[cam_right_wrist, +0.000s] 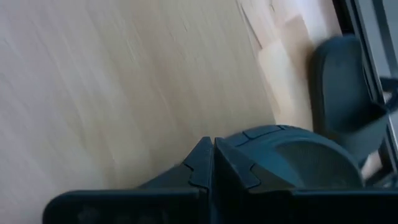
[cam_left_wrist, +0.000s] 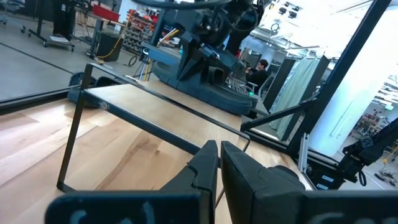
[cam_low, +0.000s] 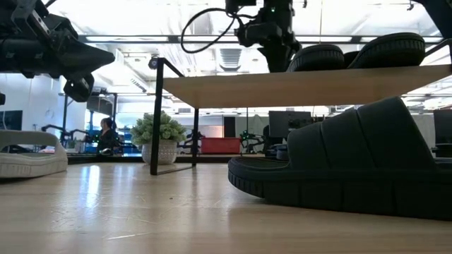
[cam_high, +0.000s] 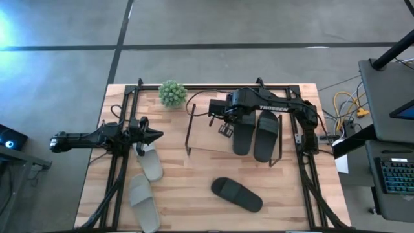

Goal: Pick and place slides into the shelf
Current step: Put the black slipper on the shelf

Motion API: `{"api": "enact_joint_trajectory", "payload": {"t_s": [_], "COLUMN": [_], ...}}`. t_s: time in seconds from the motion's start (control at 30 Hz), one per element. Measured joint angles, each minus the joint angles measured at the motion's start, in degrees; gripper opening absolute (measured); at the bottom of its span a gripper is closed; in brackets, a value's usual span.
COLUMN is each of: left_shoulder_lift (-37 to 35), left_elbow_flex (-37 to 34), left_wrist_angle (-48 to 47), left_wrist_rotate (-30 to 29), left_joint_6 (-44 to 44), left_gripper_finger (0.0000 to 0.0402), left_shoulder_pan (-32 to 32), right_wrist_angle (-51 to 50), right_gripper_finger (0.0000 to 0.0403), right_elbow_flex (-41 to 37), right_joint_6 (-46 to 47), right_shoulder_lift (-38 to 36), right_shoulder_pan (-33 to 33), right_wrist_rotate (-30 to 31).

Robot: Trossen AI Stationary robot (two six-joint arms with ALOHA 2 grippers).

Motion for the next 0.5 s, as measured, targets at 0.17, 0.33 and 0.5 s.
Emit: {"api": "enact_joint_trajectory", "payload": {"t_s": [0.17,0.33,0.5], "left_shoulder_lift": [-0.01,-0.02,-0.03], "left_elbow_flex": [0.02,0.01,0.02], "left_wrist_angle": [0.0,0.0,0.0], "left_wrist_rotate": [0.02,0.02,0.0], "left_joint_6": [0.01,0.01,0.01], "left_gripper_finger": [0.0006,0.0006,0.0006], "left_shoulder_pan": [0.02,0.01,0.0], "right_wrist_angle": [-0.08,1.09,-0.98], "right_gripper_finger": [0.0009,0.0009,0.0009], "right_elbow_flex": [0.0,0.0,0.0], "right_joint_6": [-1.5,-1.74,-1.24], "right_shoulder_lift": [-0.11,-0.11,-0.11], "right_shoulder_pan": [0.0,-0.02,-0.02], "right_wrist_rotate": [0.28,0.42,-0.37]}}
